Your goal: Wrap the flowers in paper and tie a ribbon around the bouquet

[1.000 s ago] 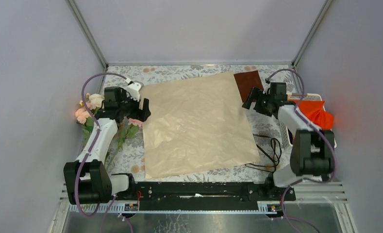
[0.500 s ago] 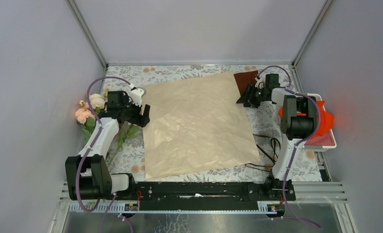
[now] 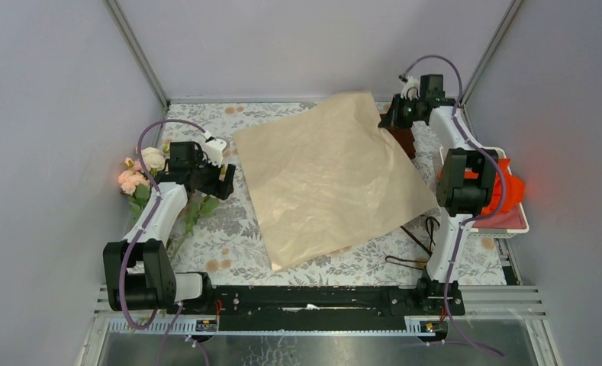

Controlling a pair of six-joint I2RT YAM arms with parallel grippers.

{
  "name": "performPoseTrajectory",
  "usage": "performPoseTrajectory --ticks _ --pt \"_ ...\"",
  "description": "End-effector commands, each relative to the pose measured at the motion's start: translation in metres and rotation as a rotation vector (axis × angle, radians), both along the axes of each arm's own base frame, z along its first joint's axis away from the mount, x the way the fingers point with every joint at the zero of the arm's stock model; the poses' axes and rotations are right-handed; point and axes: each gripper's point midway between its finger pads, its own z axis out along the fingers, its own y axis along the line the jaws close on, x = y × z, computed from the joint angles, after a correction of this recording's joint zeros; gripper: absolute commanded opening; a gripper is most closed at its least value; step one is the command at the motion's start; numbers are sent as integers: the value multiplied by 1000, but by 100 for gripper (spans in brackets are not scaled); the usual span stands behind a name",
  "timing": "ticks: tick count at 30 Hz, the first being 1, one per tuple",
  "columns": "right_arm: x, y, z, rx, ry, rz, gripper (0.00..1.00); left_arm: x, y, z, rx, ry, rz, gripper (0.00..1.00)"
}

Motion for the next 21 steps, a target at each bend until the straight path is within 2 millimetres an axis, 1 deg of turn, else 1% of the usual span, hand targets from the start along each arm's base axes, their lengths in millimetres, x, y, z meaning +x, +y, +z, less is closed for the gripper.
performPoseTrajectory --ticks 1,4,7,9,12,13,15,16,19,21 --pt "19 23 30 -159 -119 117 0 8 3 6 16 -9 -2 91" --pt "37 40 30 -182 -159 167 0 9 3 4 14 -6 2 91" --pt "55 45 25 -175 -163 146 0 9 4 4 17 -8 4 91" --pt "60 56 20 -149 -163 157 0 8 4 3 20 -7 2 91" --pt "59 80 9 -153 -179 215 0 7 1 -1 3 -2 -2 90" --pt "59 88 6 -163 -186 233 0 6 -3 -2 -13 0 -14 89" --pt "60 102 0 -173 -192 252 0 4 -21 -1 -40 -8 -84 86" --pt "61 109 1 -166 -197 256 0 4 -30 1 -38 -19 -122 85" --pt "70 125 1 -131 -225 245 0 14 -48 -2 48 -80 -183 83" --pt "74 135 -2 -118 -236 235 0 19 -58 -15 133 -100 -227 82"
